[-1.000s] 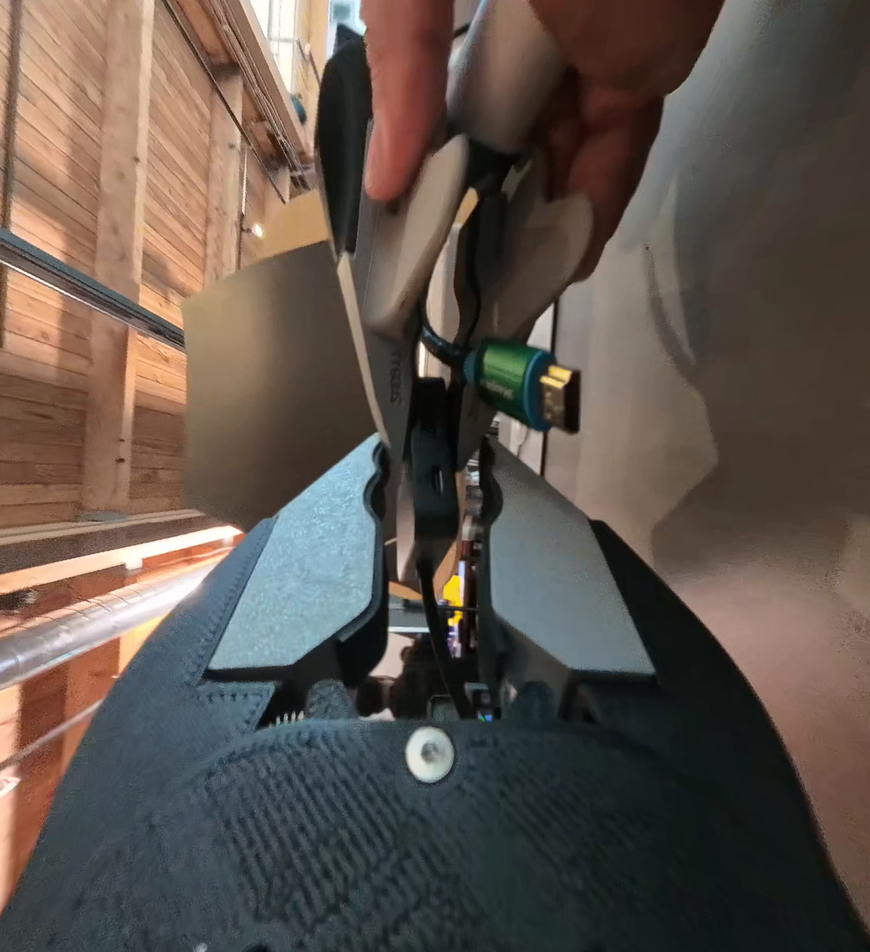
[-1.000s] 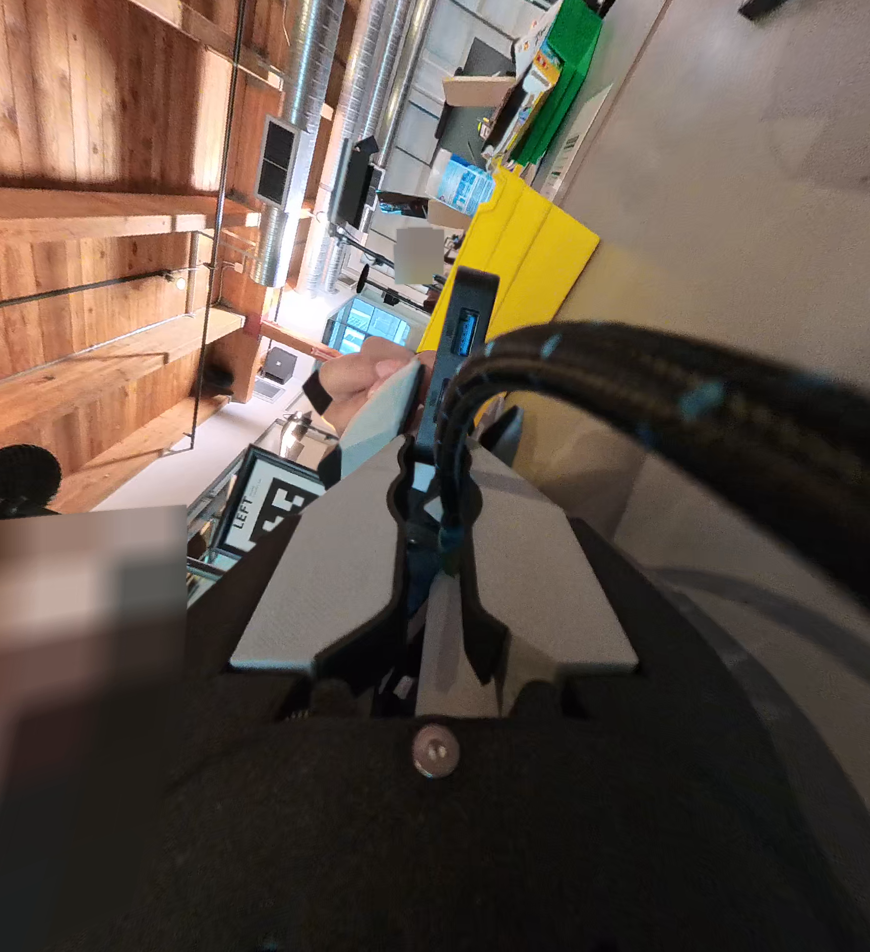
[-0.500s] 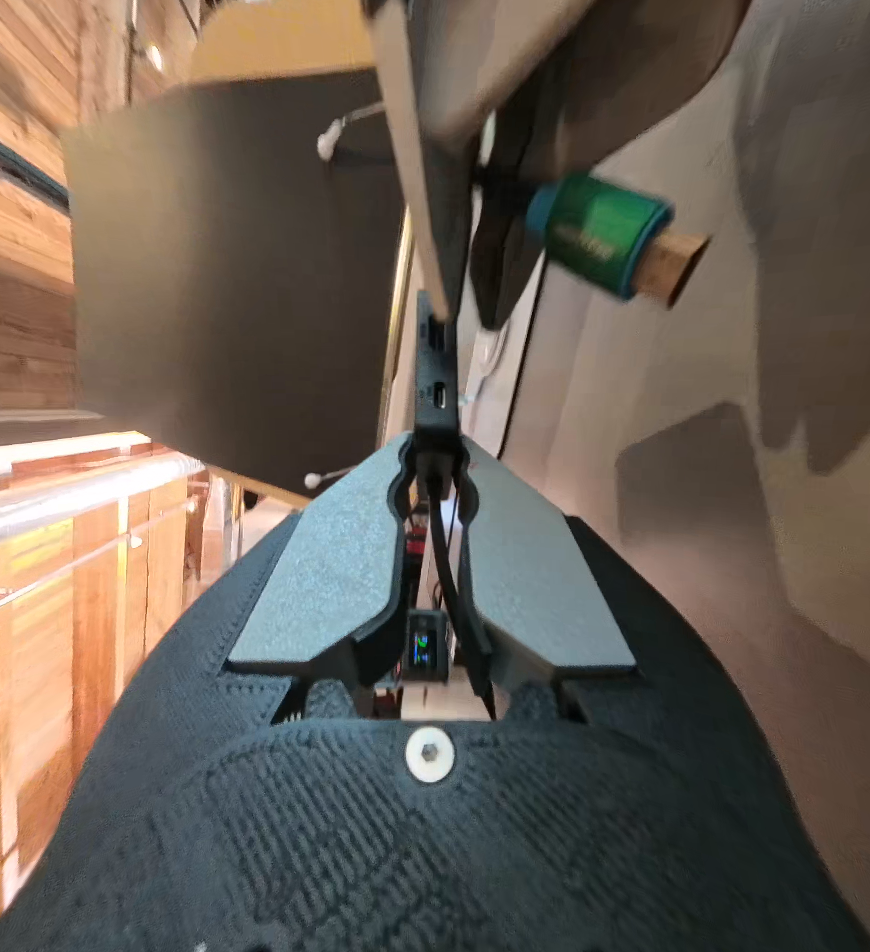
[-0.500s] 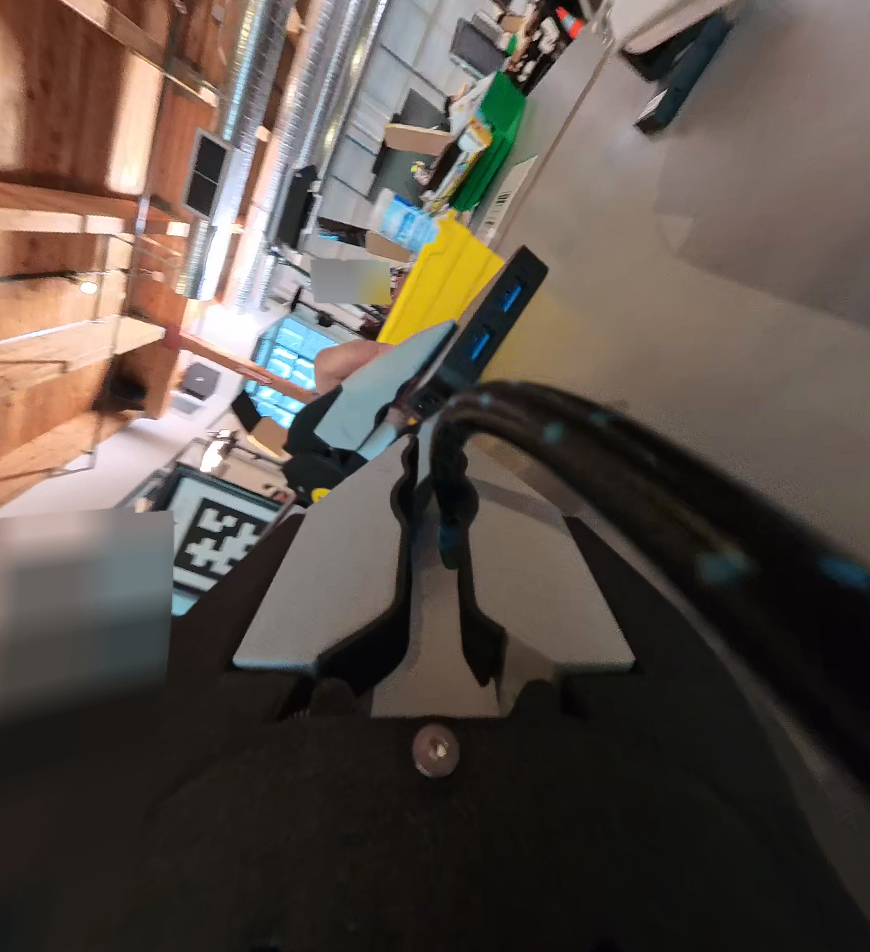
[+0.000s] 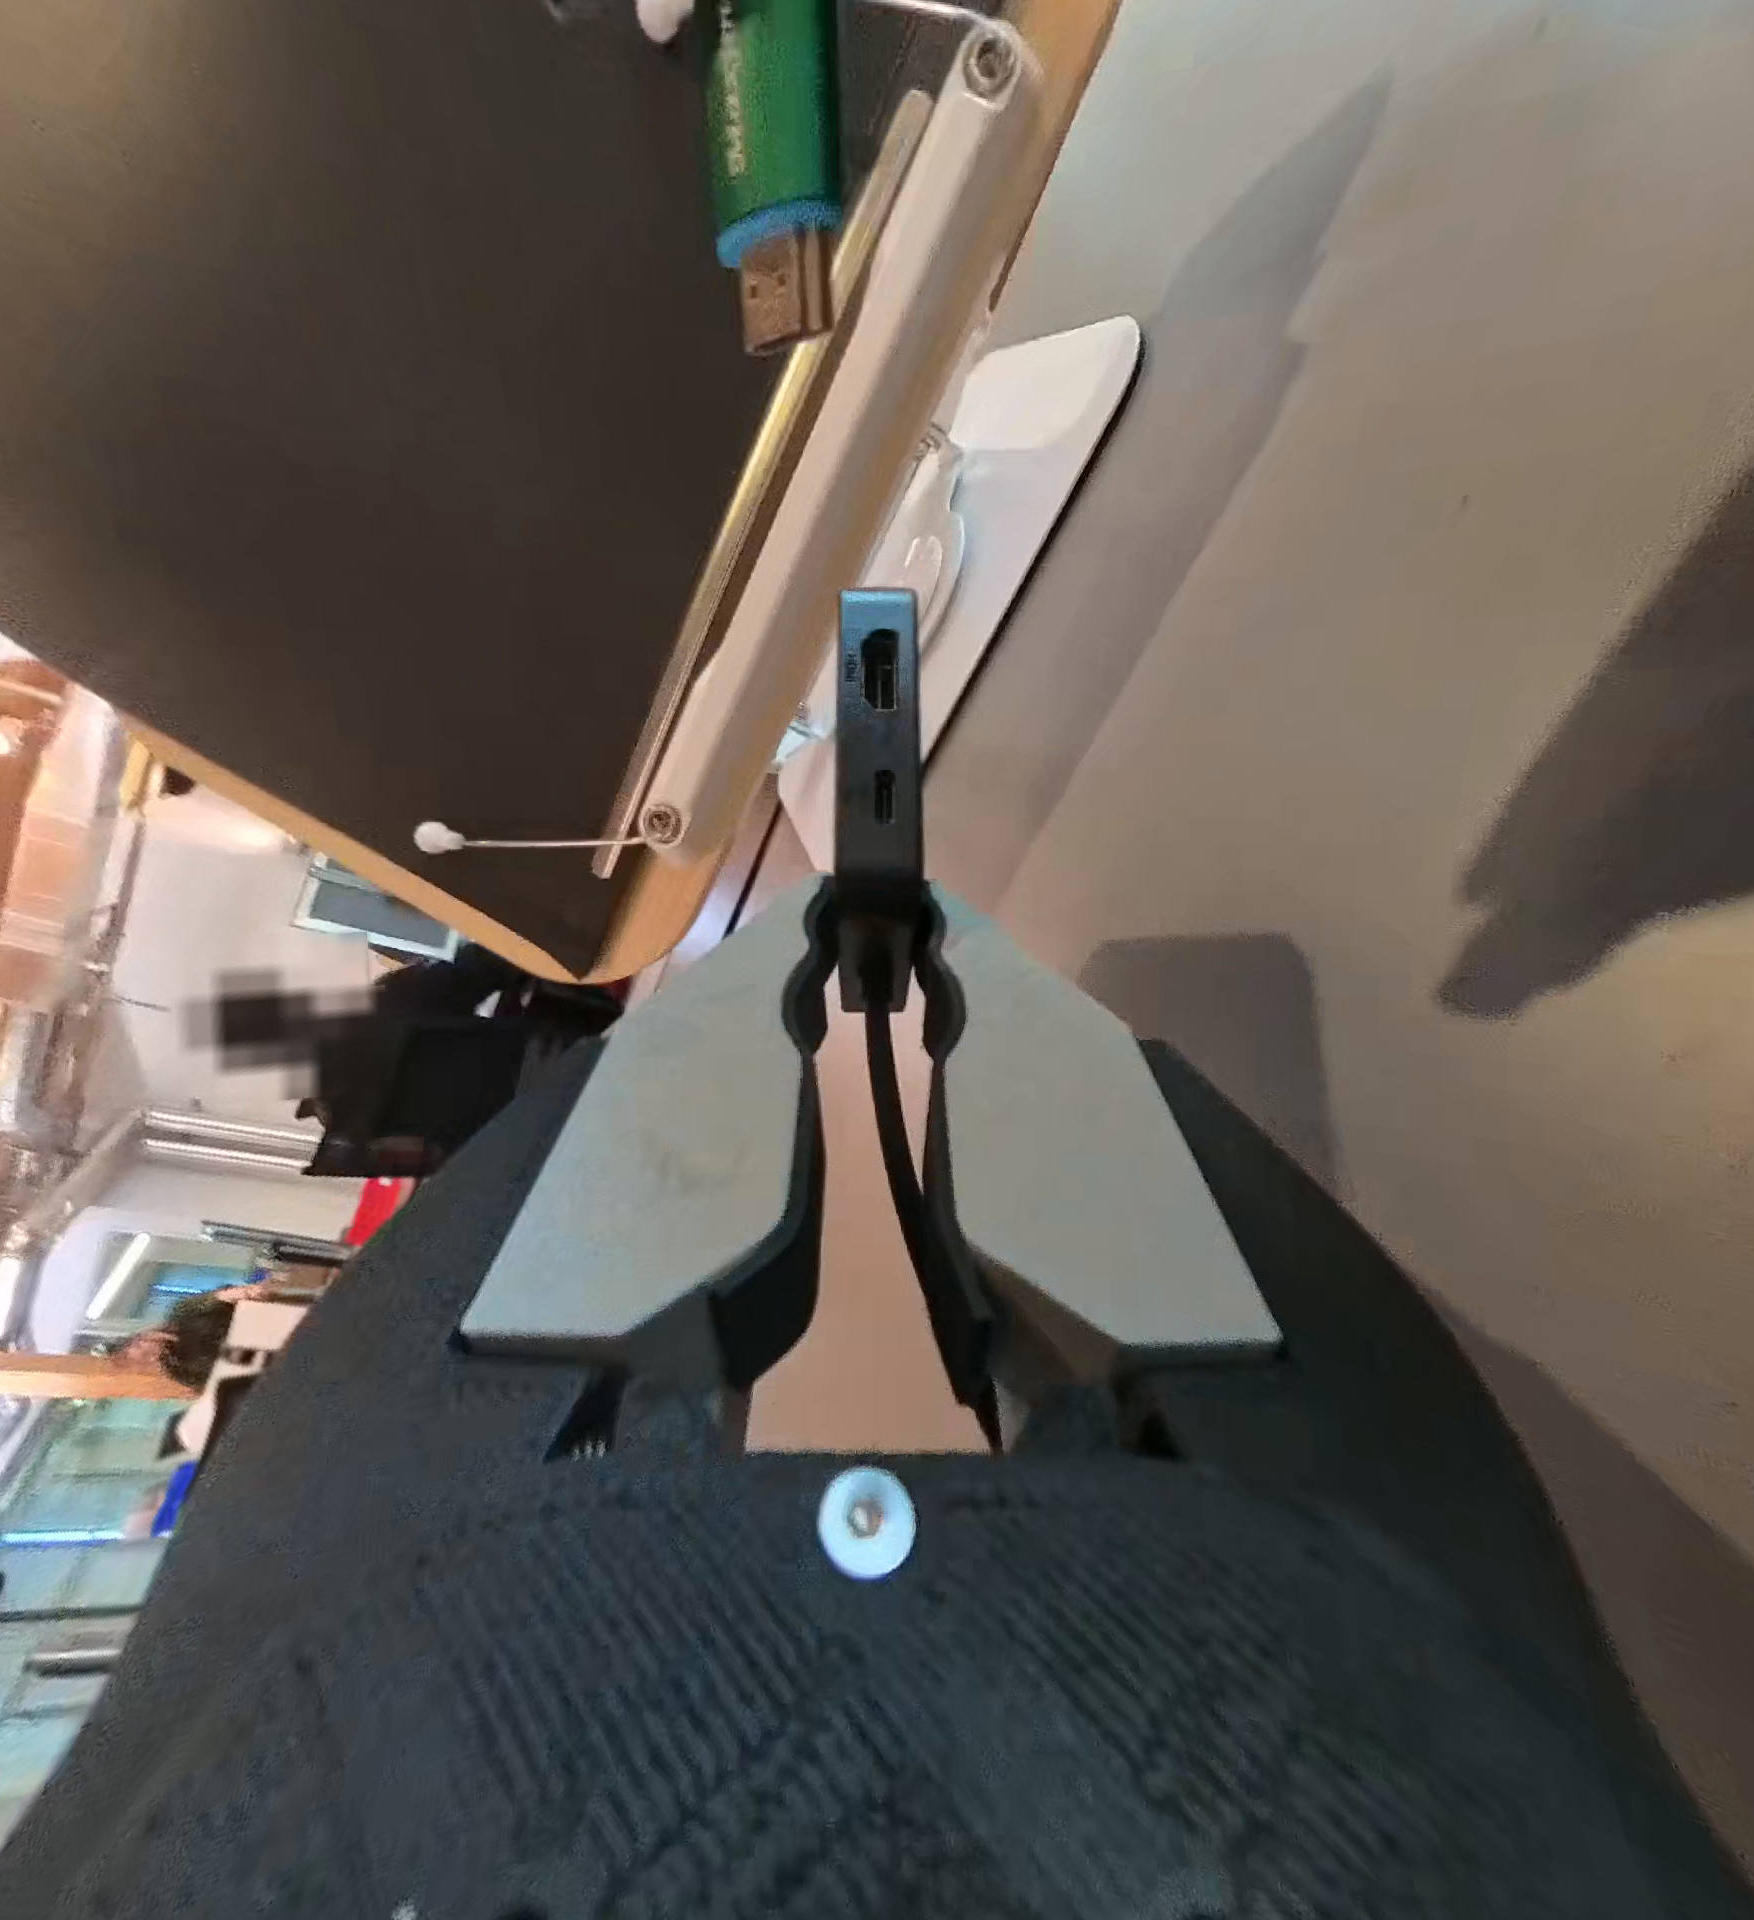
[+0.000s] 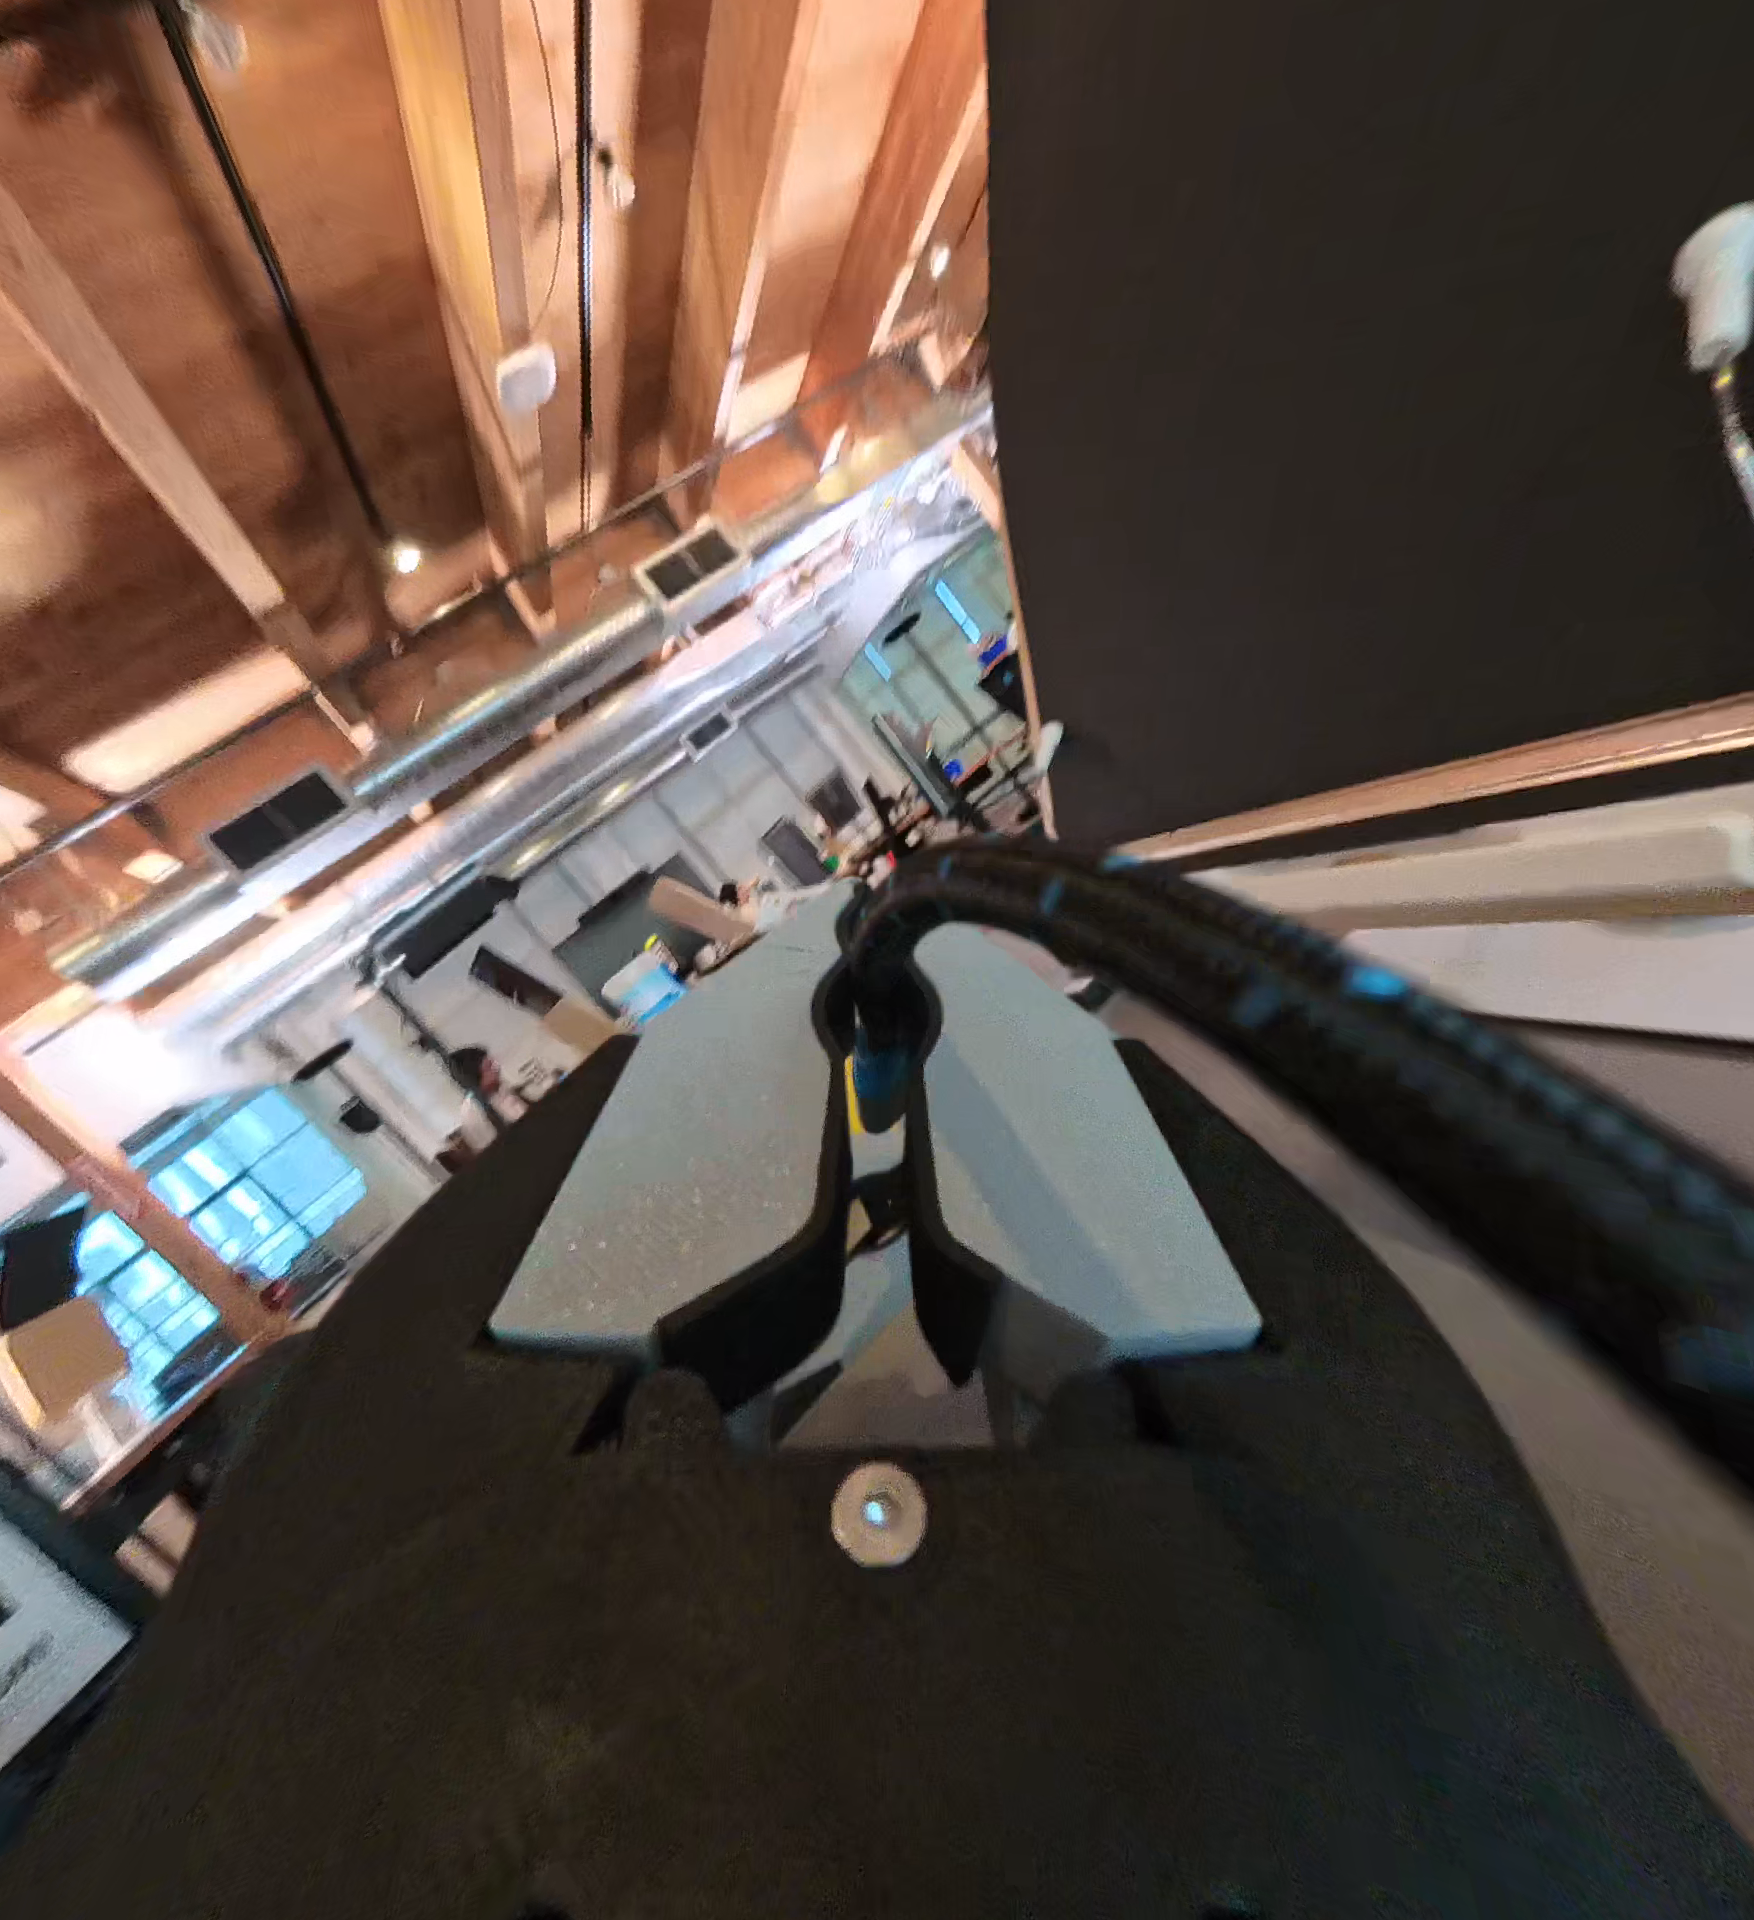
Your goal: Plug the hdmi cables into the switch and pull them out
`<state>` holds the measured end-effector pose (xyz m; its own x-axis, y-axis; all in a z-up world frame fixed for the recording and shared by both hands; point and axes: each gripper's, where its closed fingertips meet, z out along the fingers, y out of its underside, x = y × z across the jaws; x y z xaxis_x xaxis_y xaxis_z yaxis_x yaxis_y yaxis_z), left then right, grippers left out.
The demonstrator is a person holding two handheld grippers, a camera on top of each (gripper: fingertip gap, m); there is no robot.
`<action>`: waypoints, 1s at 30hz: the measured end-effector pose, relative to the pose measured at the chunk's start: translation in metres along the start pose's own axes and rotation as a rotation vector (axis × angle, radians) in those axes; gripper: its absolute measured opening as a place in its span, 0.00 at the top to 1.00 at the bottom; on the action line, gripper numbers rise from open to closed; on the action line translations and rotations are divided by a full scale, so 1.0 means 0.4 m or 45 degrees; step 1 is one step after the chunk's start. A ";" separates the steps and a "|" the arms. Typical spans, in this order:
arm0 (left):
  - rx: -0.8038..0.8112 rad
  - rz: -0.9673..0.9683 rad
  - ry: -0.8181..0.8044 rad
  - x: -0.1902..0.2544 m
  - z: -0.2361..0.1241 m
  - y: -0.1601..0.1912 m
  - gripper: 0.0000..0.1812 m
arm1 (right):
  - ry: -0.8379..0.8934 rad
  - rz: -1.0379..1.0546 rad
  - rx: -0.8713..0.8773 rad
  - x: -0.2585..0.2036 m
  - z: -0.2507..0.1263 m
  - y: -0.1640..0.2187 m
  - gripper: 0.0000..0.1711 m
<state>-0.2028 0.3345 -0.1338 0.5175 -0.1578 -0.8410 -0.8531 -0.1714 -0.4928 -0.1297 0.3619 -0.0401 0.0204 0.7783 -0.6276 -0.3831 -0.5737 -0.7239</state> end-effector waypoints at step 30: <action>0.081 -0.073 0.519 0.179 -0.042 -0.025 0.82 | 0.129 -0.146 -0.208 0.045 0.034 0.094 1.00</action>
<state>-0.1561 0.3084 -0.1852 0.5371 -0.5244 -0.6608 -0.8181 -0.1327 -0.5596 -0.1565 0.3578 -0.0746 0.1507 0.8158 -0.5583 -0.2187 -0.5233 -0.8236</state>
